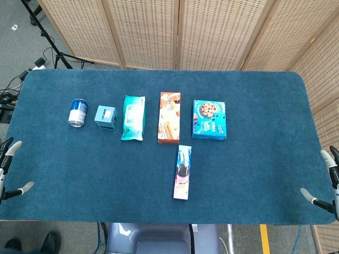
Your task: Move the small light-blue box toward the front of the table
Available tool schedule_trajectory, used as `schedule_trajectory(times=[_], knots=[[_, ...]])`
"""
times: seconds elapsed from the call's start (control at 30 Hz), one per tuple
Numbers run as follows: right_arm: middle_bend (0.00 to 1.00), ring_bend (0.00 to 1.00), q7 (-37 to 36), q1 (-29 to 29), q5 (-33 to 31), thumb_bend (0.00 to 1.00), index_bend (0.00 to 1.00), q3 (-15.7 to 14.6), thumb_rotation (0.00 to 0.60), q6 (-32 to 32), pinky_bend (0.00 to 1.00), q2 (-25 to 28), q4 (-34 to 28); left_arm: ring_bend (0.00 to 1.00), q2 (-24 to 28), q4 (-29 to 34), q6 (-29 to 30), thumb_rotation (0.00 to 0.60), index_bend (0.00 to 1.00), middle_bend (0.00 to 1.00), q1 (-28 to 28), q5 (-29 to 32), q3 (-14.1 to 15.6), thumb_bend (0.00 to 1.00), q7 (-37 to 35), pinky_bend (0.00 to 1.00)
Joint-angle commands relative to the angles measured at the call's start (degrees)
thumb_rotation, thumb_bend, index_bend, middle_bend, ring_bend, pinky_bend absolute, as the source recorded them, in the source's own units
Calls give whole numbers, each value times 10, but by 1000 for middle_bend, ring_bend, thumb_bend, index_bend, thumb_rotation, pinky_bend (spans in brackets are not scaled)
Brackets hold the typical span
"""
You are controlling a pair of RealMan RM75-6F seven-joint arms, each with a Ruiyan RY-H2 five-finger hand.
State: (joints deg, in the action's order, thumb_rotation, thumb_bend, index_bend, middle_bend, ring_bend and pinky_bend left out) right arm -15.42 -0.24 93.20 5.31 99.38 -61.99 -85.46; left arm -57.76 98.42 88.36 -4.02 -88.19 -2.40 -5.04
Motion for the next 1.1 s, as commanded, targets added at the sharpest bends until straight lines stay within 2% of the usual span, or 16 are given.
schedule_trajectory(times=[0.03, 0.27, 0.33, 0.4, 0.47, 0.6, 0.67, 0.77, 0.9, 1.1], knots=[[0, 0, 3, 1, -2, 0, 0, 1, 600, -2, 0, -1, -1, 0, -5, -3, 6, 600, 0, 0, 2, 4, -5, 0, 11, 0], [0, 0, 1, 0, -7, 0, 0, 3, 600, -1, 0, -2, 0, 0, -14, -8, -10, 600, 0, 0, -7, 19, -10, 0, 28, 0], [0, 0, -3, 0, -11, 0, 0, 5, 600, -1, 0, -1, 1, 0, -17, -11, -20, 600, 0, 0, -16, 27, -19, 0, 34, 0], [0, 0, -5, -1, -14, 0, 0, 5, 600, -3, 0, -1, 1, 0, -25, -22, -32, 600, 0, 0, -38, 39, -41, 0, 44, 0], [0, 0, -2, 1, -15, 0, 0, 7, 600, -5, 0, -2, 0, 0, -31, -40, -77, 600, 0, 0, -79, 57, -69, 0, 45, 0], [0, 0, 11, 6, -26, 0, 0, 12, 600, -15, 0, -5, -2, 0, -27, -82, -183, 600, 0, 0, -157, 83, -99, 0, 53, 0], [0, 0, 22, 10, -39, 0, 0, 16, 600, -29, 0, -8, -2, 0, -38, -130, -251, 600, 0, 0, -208, 90, -108, 0, 67, 0], [0, 0, 26, 16, -54, 0, 0, 18, 600, -48, 0, -10, -3, 0, -72, -202, -310, 600, 0, 0, -258, 91, -112, 0, 71, 0], [0, 0, 30, 22, -75, 0, 0, 23, 600, -69, 0, -11, -2, 0, -137, -307, -401, 600, 0, 0, -320, 106, -112, 0, 34, 0], [0, 0, 51, 30, -104, 0, 0, 30, 600, -96, 0, -19, 5, 0, -219, -423, -460, 600, 0, 0, -383, 92, -106, 0, -14, 0]])
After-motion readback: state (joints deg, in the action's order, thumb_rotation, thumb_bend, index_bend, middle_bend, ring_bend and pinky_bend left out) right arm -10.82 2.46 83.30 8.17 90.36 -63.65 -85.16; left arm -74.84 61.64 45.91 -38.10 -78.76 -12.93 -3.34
